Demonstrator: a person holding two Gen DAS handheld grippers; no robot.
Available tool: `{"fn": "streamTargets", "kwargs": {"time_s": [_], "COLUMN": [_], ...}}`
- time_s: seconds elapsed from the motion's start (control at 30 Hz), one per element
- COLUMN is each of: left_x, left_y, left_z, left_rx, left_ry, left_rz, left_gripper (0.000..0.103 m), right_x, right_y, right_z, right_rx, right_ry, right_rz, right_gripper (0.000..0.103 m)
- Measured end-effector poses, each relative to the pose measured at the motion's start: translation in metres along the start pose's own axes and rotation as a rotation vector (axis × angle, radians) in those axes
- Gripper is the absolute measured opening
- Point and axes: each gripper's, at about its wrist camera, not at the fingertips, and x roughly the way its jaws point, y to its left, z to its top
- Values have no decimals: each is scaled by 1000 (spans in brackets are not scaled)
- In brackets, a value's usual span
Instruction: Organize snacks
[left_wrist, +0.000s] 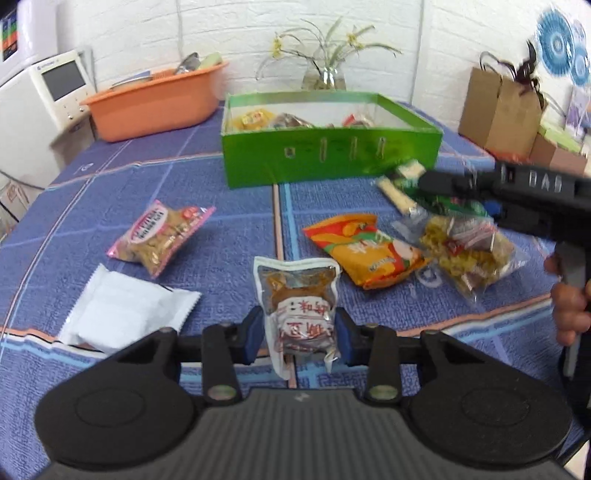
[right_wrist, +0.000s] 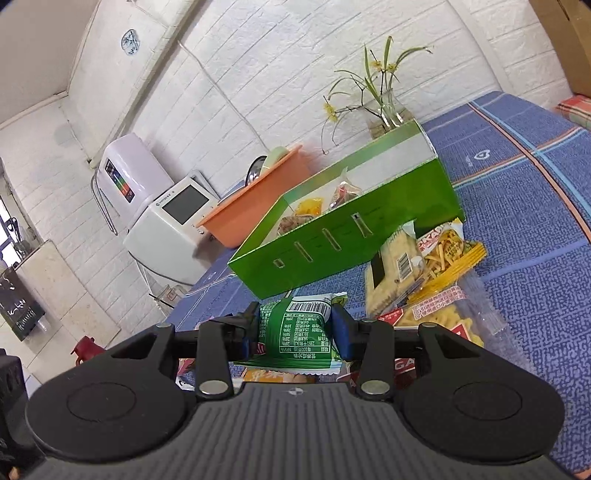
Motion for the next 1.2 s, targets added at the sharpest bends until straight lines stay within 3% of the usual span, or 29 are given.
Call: {"fn": "streamTargets", "kwargs": {"time_s": [0.13, 0.27, 0.37, 0.47, 0.6, 0.73, 0.83, 0.9, 0.93, 1.0, 1.1, 1.2], "left_x": [-20, -28, -21, -5, 34, 86, 115, 132, 136, 143, 147, 136], "left_y": [20, 30, 28, 25, 17, 9, 15, 16, 17, 20, 26, 29], "left_z": [14, 38, 63, 96, 145, 178, 177, 179, 178, 178, 178, 179], "left_rx": [-59, -81, -78, -87, -119, -138, -183, -151, -144, -142, -154, -143], "left_ry": [-78, -175, -234, -270, -269, -220, -214, -151, -155, -166, -166, -215], "left_rz": [-11, -9, -54, -135, -211, -200, -203, -220, -212, -193, -174, -135], "left_gripper": [39, 39, 39, 39, 39, 39, 39, 39, 39, 40, 42, 64], "right_x": [4, 7, 4, -3, -2, 32, 61, 74, 80, 88, 89, 70], "right_y": [-4, -7, -6, 0, 3, -9, -22, -28, -30, -36, -35, -26], "right_z": [-1, -3, 1, 22, 62, 96, 109, 110, 109, 107, 110, 114], "right_rx": [28, 100, 177, 176, 131, 149, 139, 112, 99, 90, 65, 30], "right_ry": [17, 32, 8, -75, -209, -208, -199, -200, -200, -192, -179, -249], "right_rz": [21, 96, 168, 180, 87, 14, -65, -134, -160, -176, -221, -229], "right_gripper": [71, 70, 70, 70, 70, 70, 70, 70, 71, 76, 103, 103]}}
